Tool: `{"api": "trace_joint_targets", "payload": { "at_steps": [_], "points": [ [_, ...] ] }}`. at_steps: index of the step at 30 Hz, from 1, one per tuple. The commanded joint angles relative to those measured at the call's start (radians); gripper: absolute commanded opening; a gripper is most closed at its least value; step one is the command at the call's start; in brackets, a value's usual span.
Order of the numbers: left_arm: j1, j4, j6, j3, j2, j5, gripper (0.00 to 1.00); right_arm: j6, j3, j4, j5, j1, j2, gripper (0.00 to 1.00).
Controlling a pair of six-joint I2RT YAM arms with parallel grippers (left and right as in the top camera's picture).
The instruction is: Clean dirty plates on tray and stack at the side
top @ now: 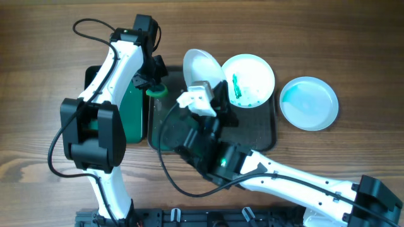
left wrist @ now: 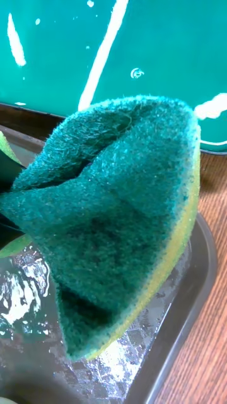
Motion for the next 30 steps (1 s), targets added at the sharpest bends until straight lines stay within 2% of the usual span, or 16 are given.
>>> {"api": "trace_joint_targets", "payload": {
  "at_steps": [1, 6, 11, 13, 17, 19, 23, 27, 30],
  "points": [
    [-0.005, 0.001, 0.013, 0.015, -0.025, 0.012, 0.04, -0.227, 0.014, 0.077, 0.083, 0.006, -0.019, 0.04],
    [-0.005, -0.006, 0.013, 0.015, -0.025, 0.011, 0.04, -0.214, 0.011, 0.079, 0.083, 0.003, -0.018, 0.04],
    [-0.005, -0.010, 0.013, 0.015, -0.025, 0.012, 0.04, -0.074, -0.032, 0.073, 0.050, -0.014, -0.014, 0.04],
    [-0.005, -0.013, 0.013, 0.015, -0.025, 0.012, 0.04, -0.007, -0.058, 0.028, -0.051, -0.019, -0.011, 0.04],
    [-0.005, -0.013, 0.013, 0.015, -0.025, 0.012, 0.04, 0.227, -0.060, -0.194, -0.341, -0.062, -0.011, 0.04],
    [-0.005, -0.013, 0.013, 0.015, -0.025, 0.012, 0.04, 0.333, -0.057, -0.266, -0.551, -0.117, -0.011, 0.04],
    [-0.005, -0.013, 0.013, 0.015, -0.025, 0.011, 0.04, 0.586, -0.058, -0.351, -1.041, -0.261, -0.006, 0.04],
    [-0.005, -0.013, 0.013, 0.015, -0.025, 0.012, 0.04, 0.737, -0.061, -0.364, -1.316, -0.396, 0.056, 0.04],
    [-0.005, -0.015, 0.013, 0.015, -0.025, 0.012, 0.04, 0.813, -0.061, -0.356, -1.474, -0.457, 0.169, 0.04]
  ]
}}
